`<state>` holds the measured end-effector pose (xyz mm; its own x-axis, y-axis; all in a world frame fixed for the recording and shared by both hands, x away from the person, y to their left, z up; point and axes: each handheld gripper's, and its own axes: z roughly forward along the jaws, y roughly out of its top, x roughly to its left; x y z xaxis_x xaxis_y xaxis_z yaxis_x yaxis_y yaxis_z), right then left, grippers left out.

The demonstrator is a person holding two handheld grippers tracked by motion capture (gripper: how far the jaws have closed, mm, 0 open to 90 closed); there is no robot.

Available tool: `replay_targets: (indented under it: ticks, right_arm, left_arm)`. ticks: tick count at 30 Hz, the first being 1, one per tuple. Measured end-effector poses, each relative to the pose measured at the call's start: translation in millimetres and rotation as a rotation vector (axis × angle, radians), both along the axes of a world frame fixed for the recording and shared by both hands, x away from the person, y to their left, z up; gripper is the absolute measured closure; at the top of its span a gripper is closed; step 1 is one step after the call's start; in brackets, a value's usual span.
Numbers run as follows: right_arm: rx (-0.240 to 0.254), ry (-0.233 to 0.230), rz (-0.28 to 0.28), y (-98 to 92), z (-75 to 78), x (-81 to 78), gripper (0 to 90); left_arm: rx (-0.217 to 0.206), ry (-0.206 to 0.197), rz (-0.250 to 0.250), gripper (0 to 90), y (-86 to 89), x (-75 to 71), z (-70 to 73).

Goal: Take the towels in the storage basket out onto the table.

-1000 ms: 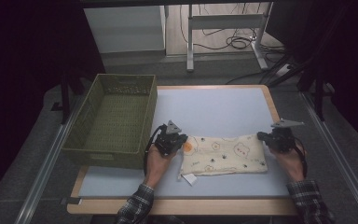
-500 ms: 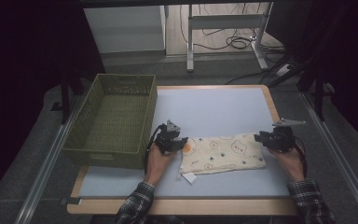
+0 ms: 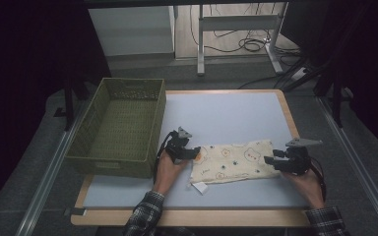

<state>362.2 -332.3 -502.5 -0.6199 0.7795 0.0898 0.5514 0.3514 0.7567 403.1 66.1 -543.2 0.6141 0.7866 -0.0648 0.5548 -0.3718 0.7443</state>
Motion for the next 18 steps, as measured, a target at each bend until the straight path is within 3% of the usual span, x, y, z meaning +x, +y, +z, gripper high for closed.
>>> replay_targets:
  ticks: [18]
  right_arm:
    - [-0.008, 0.001, 0.164, 57.0, -0.4, -22.8, 43.7]
  left_arm:
    - [-0.006, 0.004, 0.004, 35.3, 0.6, 0.3, -0.5]
